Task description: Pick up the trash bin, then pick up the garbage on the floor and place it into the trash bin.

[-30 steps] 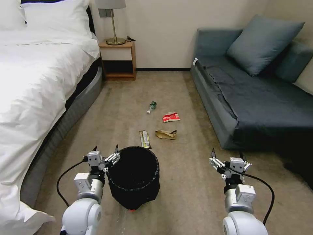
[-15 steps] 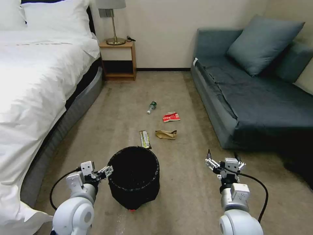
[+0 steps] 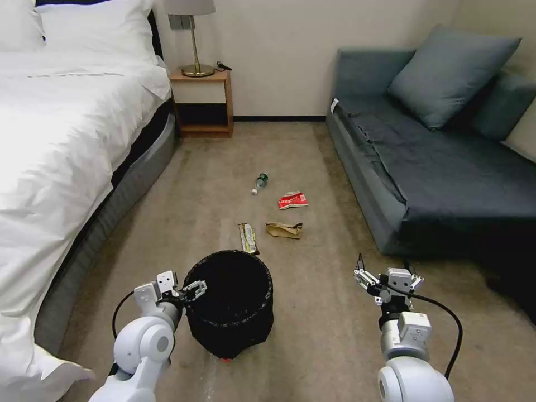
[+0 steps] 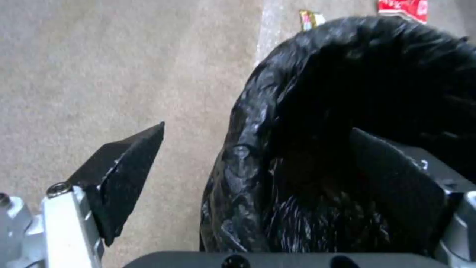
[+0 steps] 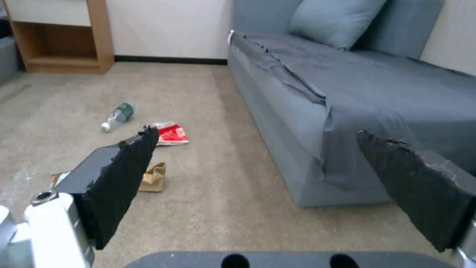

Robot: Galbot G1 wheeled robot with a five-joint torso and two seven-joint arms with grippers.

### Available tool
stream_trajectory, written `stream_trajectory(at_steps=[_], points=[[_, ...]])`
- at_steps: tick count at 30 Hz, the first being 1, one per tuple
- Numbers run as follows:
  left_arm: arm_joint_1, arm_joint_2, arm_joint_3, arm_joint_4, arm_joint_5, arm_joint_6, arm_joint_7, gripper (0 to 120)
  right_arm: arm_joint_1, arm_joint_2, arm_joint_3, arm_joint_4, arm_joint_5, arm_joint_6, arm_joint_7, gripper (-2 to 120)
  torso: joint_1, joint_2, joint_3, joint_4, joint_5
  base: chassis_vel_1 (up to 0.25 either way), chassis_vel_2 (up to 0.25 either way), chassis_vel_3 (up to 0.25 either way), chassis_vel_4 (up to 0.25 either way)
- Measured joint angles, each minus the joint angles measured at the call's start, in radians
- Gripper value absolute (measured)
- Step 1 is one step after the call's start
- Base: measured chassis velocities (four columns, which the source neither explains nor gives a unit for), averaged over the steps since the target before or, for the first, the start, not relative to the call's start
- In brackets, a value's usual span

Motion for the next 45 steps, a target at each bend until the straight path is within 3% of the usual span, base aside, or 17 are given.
stream_trajectory(at_steps=[11,36,45], points=[[-0.025,0.0,0.007,0.061,-0.041,0.005,-0.012,95,0.007,0.005,-0.004,0.001,-0.001,-0.002,-0.001,100,0.0,0.0,0.0,0.0,0.0002,0.0,0.0,0.0,0.0],[-0.025,-0.024,0.012,0.081,-0.064,0.005,-0.008,5,0.001,-0.001,0.0,0.009,0.007,-0.002,0.001,100,0.0,0.0,0.0,0.0001,0.0002,0.0,0.0,0.0,0.0],[-0.008,-0.04,-0.024,0.045,-0.079,0.007,-0.009,4,0.002,-0.013,0.002,0.009,0.027,0.004,0.009,100,0.0,0.0,0.0,-0.0006,-0.0013,0.0,0.0,0.0,0.0]])
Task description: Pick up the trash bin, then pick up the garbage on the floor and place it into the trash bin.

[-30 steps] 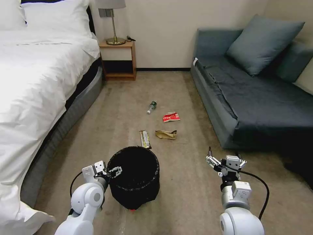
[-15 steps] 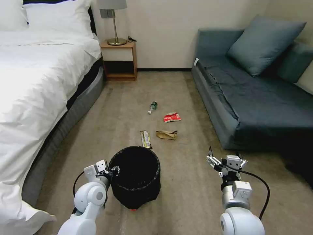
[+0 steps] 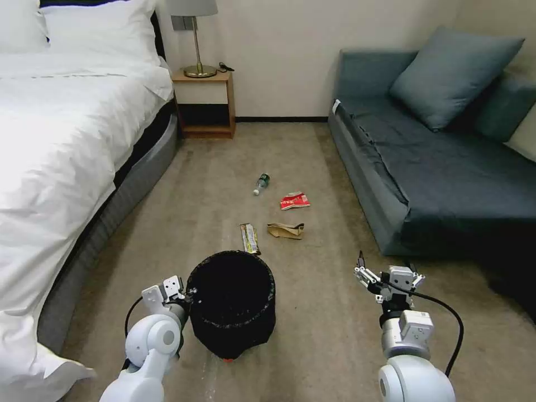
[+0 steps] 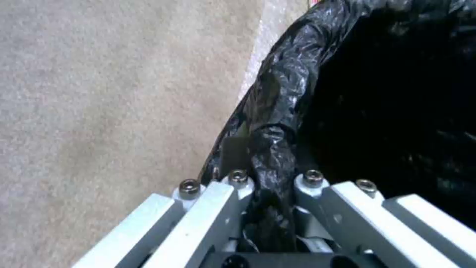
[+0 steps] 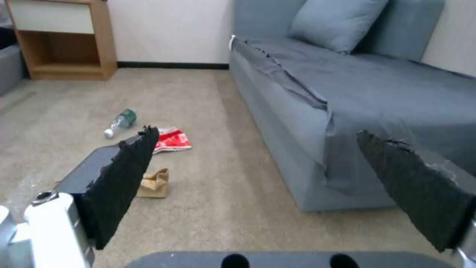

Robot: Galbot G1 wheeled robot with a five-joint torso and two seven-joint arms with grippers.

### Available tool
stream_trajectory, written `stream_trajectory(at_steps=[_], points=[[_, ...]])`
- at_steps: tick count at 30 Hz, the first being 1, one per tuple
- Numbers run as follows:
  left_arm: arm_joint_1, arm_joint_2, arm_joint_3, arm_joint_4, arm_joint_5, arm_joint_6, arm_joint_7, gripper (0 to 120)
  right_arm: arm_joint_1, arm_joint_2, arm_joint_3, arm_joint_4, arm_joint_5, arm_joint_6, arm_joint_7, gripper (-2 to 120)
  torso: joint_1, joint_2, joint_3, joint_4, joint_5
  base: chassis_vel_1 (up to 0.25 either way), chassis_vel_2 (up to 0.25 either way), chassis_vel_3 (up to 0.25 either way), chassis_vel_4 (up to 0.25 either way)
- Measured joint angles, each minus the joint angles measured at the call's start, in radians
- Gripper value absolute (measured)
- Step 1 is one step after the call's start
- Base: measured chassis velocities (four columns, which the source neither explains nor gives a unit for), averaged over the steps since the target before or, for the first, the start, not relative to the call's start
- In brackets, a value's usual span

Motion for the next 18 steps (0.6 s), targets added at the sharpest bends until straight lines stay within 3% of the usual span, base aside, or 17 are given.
stream_trajectory(at_steps=[10,18], points=[[0.021,-0.001,-0.072,-0.142,-0.01,-0.02,0.0,4,0.014,-0.023,0.007,-0.004,0.083,0.075,0.011,100,0.0,0.0,0.0,0.0003,0.0012,0.0,0.0,0.0,0.0],[0.05,0.011,-0.141,-0.184,0.16,-0.024,0.021,4,0.019,-0.059,0.007,-0.024,0.119,0.157,-0.008,100,0.0,0.0,0.0,0.0005,0.0012,0.0,0.0,0.0,0.0]])
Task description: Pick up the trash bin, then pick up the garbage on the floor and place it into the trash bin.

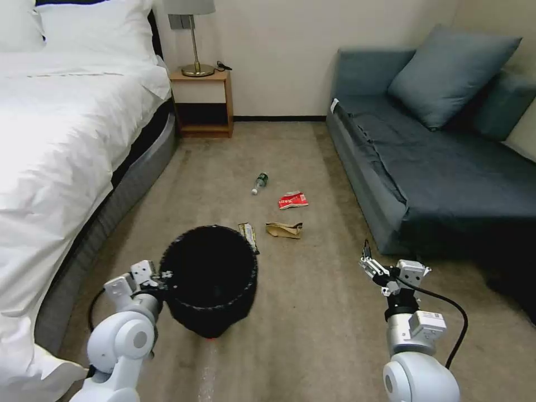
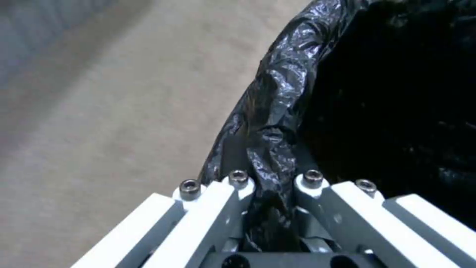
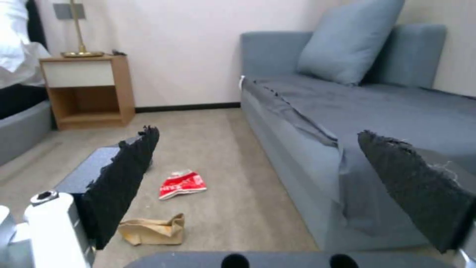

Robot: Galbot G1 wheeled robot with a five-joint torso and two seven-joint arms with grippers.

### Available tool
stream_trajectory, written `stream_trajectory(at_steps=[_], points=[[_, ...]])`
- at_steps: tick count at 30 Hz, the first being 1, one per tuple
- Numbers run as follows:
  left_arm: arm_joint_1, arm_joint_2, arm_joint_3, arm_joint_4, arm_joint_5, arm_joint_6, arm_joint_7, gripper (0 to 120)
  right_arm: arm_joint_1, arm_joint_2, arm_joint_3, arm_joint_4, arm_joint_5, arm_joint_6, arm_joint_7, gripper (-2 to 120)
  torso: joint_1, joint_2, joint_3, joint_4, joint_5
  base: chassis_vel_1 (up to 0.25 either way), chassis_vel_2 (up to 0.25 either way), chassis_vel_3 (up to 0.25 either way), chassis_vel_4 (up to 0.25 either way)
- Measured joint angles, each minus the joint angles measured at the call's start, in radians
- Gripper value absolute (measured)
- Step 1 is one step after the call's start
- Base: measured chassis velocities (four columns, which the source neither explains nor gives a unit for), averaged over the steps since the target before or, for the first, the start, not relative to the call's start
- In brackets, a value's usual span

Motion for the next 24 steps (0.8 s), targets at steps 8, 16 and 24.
stream_trajectory(at_steps=[8,16,24], points=[[0.02,-0.006,-0.045,-0.011,0.112,-0.007,0.022,4,0.001,-0.001,-0.01,-0.013,-0.006,0.03,-0.012,100,0.0,0.0,0.0,0.0001,0.0001,0.0,0.0,0.0,0.0],[0.032,-0.016,-0.067,-0.017,0.13,-0.012,0.024,4,-0.002,-0.004,-0.019,-0.019,-0.005,0.04,-0.039,100,0.0,0.0,0.0,0.0001,0.0001,0.0,0.0,0.0,0.0],[0.034,-0.018,-0.079,-0.019,0.131,-0.016,0.024,4,-0.005,-0.003,-0.02,-0.03,-0.002,0.067,-0.085,100,0.0,0.0,0.0,0.0001,0.0001,0.0,0.0,0.0,0.0]])
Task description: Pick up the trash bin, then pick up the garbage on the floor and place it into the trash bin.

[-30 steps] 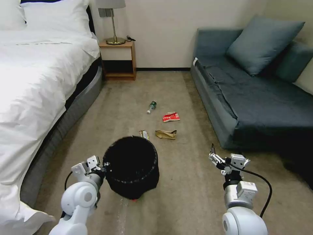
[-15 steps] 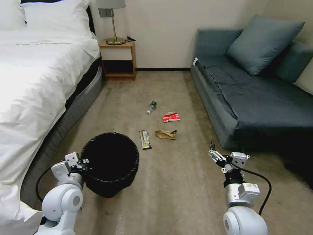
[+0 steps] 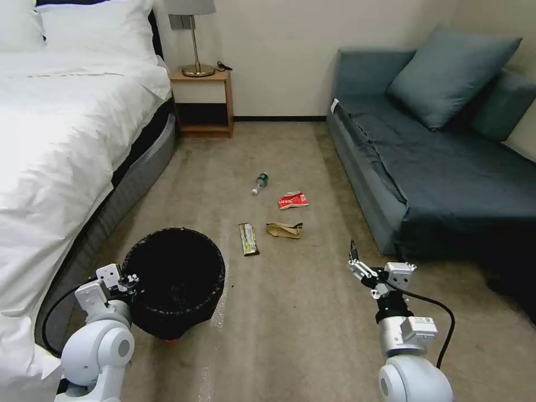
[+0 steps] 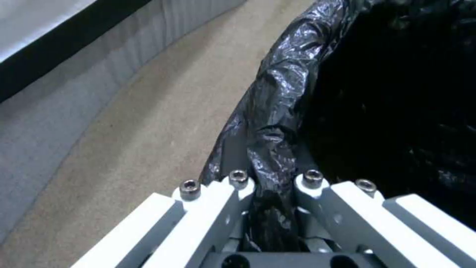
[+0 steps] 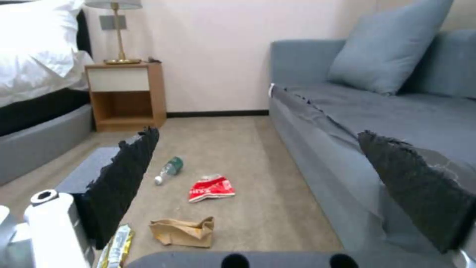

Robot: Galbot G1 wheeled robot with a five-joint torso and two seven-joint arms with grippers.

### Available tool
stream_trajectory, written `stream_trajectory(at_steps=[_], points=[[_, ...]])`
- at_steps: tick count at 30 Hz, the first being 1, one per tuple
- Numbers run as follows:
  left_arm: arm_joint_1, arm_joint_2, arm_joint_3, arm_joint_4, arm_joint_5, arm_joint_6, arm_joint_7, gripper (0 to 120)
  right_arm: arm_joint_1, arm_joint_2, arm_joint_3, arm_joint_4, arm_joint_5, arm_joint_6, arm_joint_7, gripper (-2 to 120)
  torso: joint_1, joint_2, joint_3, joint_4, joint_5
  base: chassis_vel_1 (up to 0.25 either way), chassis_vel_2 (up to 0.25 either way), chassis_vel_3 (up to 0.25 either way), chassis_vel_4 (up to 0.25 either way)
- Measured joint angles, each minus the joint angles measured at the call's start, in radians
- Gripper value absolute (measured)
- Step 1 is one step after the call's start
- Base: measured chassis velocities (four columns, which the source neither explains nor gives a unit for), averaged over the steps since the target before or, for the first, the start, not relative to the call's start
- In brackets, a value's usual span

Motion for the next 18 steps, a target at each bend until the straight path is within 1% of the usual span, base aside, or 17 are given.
stream_trajectory(at_steps=[6,9,11,18], points=[[-0.004,-0.002,0.001,0.003,-0.002,-0.005,0.001,4,0.001,0.004,-0.005,-0.006,-0.003,0.001,-0.005,100,0.0,0.0,0.0,0.0,0.0,0.0,0.0,0.0,0.0],[-0.005,-0.002,0.001,0.005,-0.002,-0.005,0.001,4,0.001,0.005,-0.005,-0.009,-0.005,0.002,-0.006,100,0.0,0.0,0.0,0.0,0.0,-0.062,0.062,0.058,-0.067],[-0.006,-0.002,0.0,0.006,-0.003,-0.006,0.001,4,0.003,0.006,-0.006,-0.011,-0.006,0.003,-0.006,100,0.0,0.0,0.0,0.0,0.0,-0.141,0.111,0.096,-0.111],[-0.01,-0.001,-0.002,0.008,-0.005,-0.007,0.002,4,0.007,0.007,-0.005,-0.013,-0.009,0.003,-0.01,100,0.0,0.0,0.0,0.0,0.0,-0.164,0.167,0.164,-0.165]])
